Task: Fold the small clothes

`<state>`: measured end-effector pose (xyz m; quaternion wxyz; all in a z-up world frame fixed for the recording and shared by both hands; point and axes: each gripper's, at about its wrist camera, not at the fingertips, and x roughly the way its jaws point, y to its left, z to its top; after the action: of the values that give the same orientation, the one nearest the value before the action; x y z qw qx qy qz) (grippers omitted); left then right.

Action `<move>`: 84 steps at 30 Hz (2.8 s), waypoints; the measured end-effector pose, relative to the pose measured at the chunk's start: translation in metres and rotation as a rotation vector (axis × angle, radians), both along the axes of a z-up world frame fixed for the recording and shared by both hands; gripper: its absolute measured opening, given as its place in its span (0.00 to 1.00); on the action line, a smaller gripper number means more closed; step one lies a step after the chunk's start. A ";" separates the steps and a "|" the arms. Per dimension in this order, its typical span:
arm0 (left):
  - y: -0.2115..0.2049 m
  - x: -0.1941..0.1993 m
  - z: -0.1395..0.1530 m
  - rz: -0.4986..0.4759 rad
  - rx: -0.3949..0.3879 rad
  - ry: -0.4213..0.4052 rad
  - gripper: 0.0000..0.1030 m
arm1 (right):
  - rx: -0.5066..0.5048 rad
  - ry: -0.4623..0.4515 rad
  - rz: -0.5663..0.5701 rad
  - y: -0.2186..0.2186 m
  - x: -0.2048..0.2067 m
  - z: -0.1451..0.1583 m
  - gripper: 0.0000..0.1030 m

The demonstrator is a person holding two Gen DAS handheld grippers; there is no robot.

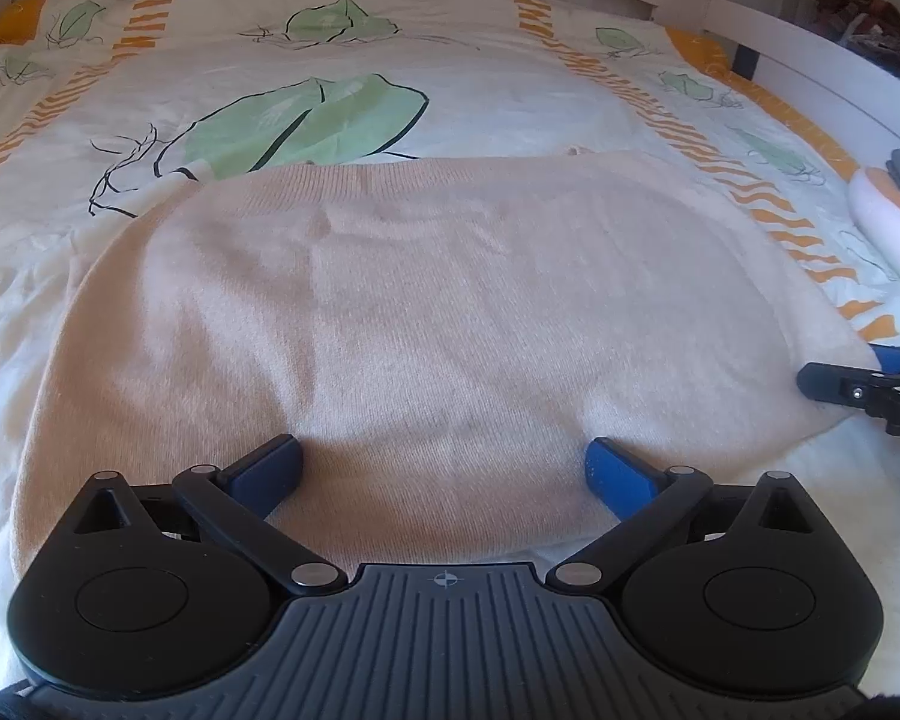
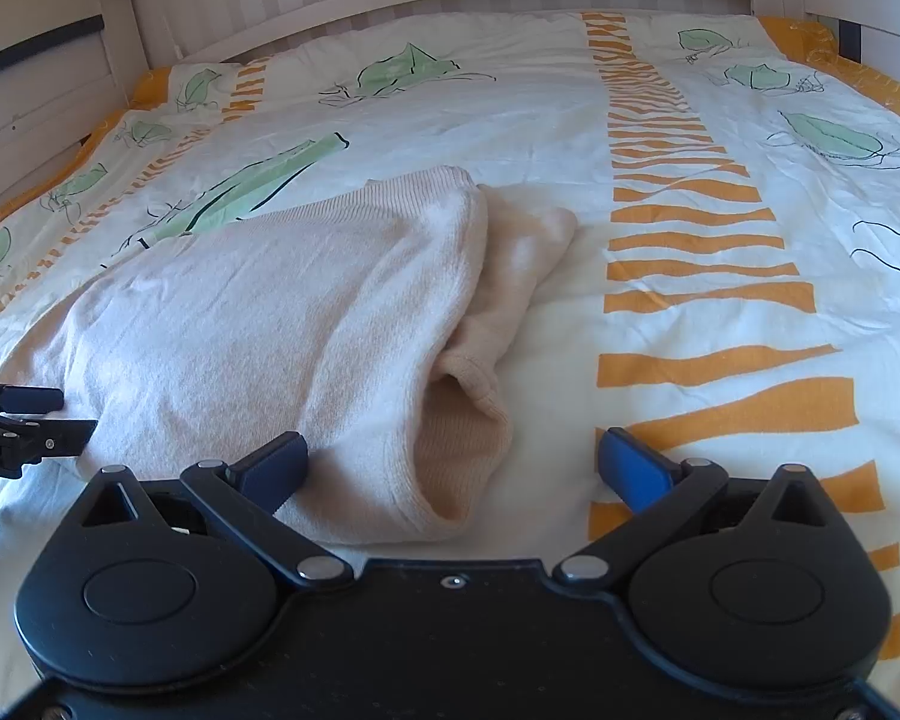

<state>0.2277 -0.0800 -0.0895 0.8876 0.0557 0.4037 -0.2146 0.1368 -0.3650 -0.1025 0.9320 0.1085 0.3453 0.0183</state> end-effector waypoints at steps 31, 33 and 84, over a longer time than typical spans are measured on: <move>-0.030 0.041 0.038 0.125 0.019 -0.034 0.94 | 0.100 -0.009 0.000 -0.013 -0.004 0.003 1.00; -0.033 0.054 0.030 0.128 0.025 0.024 0.94 | 0.167 -0.014 -0.011 -0.021 -0.004 0.004 1.00; -0.042 0.125 0.023 0.304 0.048 0.086 0.98 | 0.909 0.098 0.165 -0.073 0.083 -0.019 1.00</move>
<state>0.3522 -0.1216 -0.0661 0.8902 0.0060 0.4500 -0.0702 0.2199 -0.4376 -0.1216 0.7678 0.4790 0.3534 0.2370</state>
